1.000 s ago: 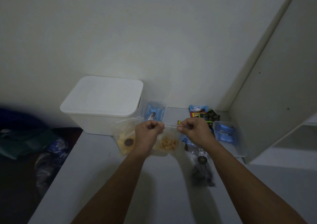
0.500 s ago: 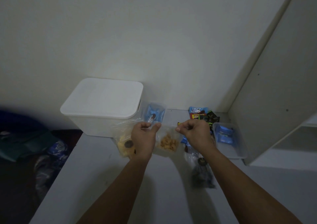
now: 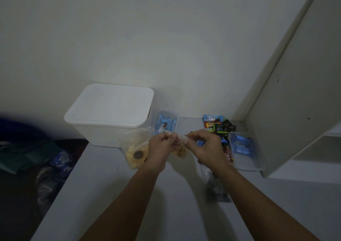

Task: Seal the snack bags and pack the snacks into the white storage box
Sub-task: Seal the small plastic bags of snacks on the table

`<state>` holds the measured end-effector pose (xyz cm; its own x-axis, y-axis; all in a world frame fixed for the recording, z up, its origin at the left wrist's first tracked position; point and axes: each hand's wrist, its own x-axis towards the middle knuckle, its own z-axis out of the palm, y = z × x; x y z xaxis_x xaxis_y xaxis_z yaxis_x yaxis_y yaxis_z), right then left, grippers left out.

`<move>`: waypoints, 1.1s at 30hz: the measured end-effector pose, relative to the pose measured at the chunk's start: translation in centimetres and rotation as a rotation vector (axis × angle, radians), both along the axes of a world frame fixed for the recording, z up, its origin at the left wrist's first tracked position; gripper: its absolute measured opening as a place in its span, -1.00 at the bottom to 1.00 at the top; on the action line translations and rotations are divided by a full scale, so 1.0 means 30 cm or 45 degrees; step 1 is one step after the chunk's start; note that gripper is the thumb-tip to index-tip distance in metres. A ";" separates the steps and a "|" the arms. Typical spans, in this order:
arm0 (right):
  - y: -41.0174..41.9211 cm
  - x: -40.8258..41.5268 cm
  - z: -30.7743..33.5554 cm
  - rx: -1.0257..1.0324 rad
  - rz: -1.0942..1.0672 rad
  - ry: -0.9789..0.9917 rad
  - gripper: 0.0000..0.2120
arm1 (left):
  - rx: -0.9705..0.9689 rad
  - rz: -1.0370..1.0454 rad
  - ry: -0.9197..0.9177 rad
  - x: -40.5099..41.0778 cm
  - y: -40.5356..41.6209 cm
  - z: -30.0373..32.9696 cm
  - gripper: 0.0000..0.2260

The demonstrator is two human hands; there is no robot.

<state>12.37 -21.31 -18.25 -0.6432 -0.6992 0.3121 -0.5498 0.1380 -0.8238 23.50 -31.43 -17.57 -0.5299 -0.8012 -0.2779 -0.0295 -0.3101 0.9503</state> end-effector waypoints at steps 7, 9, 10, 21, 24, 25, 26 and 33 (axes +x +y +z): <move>-0.021 0.003 0.022 0.046 0.018 -0.298 -0.95 | -0.232 -0.079 -0.027 0.004 0.015 0.001 -0.82; -0.025 -0.005 0.031 0.060 0.016 -0.441 -0.94 | -0.264 -0.116 -0.038 0.008 0.016 0.002 -0.83; -0.028 -0.008 0.035 0.068 0.017 -0.487 -0.93 | -0.265 -0.128 -0.039 0.010 0.015 0.002 -0.83; -0.040 -0.021 0.031 0.268 0.240 -0.605 -0.93 | -0.306 0.086 -0.279 0.086 -0.025 -0.084 -0.82; -0.058 -0.005 -0.003 0.345 0.279 -0.607 -0.96 | -0.081 0.152 -0.286 0.153 -0.017 -0.139 -0.82; -0.071 0.003 -0.025 0.395 0.287 -0.576 -0.88 | -0.034 0.195 -0.312 0.176 -0.014 -0.158 -0.82; -0.088 0.013 -0.052 0.450 0.287 -0.541 -0.83 | 0.002 0.232 -0.342 0.197 -0.009 -0.176 -0.83; -0.228 0.112 -0.153 0.488 0.161 -0.525 -0.95 | 0.313 0.466 -0.342 0.283 -0.016 -0.241 -0.79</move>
<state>15.72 -28.16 -22.85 -0.5620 -0.7922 -0.2377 -0.2254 0.4232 -0.8775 31.99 -31.90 -24.79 -0.1112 -0.8149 -0.5688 -0.1102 -0.5587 0.8220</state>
